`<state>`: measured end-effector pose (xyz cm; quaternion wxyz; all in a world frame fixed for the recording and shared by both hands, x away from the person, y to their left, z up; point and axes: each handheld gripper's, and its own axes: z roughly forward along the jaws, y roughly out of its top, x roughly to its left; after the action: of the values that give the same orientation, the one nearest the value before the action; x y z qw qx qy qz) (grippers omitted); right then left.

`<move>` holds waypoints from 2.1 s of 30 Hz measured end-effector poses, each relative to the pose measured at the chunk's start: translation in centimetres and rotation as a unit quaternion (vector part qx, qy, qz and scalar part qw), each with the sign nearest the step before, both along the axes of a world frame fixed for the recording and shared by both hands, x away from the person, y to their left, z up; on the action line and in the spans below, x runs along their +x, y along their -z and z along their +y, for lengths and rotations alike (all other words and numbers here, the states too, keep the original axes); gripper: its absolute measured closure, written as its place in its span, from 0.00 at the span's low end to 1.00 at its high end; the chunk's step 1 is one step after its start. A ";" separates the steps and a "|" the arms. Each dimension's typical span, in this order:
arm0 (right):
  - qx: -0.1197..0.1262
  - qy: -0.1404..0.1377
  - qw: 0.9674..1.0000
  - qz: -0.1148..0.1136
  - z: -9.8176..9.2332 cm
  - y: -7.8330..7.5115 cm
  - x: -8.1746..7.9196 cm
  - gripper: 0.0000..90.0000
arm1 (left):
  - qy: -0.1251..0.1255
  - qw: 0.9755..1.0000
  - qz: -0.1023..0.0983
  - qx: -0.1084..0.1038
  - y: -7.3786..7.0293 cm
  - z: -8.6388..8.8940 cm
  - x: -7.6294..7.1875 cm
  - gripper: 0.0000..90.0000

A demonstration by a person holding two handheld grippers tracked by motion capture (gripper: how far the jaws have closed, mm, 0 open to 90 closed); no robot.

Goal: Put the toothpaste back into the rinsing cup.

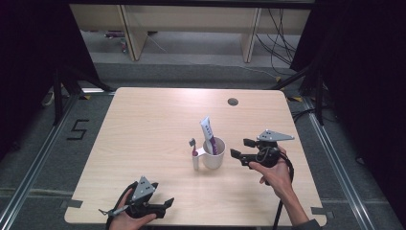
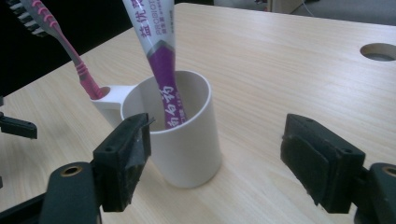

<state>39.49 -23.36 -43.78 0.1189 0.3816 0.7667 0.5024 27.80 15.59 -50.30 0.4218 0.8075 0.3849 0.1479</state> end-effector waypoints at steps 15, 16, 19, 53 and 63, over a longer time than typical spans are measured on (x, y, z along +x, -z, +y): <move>-0.008 0.009 1.000 0.014 -2.3 1.0 -1.5 0.24 | 0.002 1.000 0.004 -0.004 0.1 -0.1 0.1 0.23; -0.011 0.012 1.000 0.017 -2.5 1.0 -1.7 0.23 | 0.001 1.000 0.005 -0.003 0.0 -0.1 0.1 0.23; -0.005 0.016 0.999 0.027 -2.8 1.3 -2.1 0.23 | 0.004 1.000 0.006 0.002 0.0 0.0 0.2 0.23; -0.059 0.009 0.997 0.049 -4.9 3.4 -6.0 0.19 | -0.002 1.000 0.006 -0.003 0.2 0.0 0.0 0.23; -0.070 -0.001 0.996 0.051 -5.0 3.8 -7.3 0.19 | 0.003 1.000 0.005 0.004 0.2 0.1 0.0 0.23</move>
<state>32.19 -28.33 -47.61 0.1053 0.3965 0.8057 0.4273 27.75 15.71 -50.50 0.4173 0.8110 0.3839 0.1445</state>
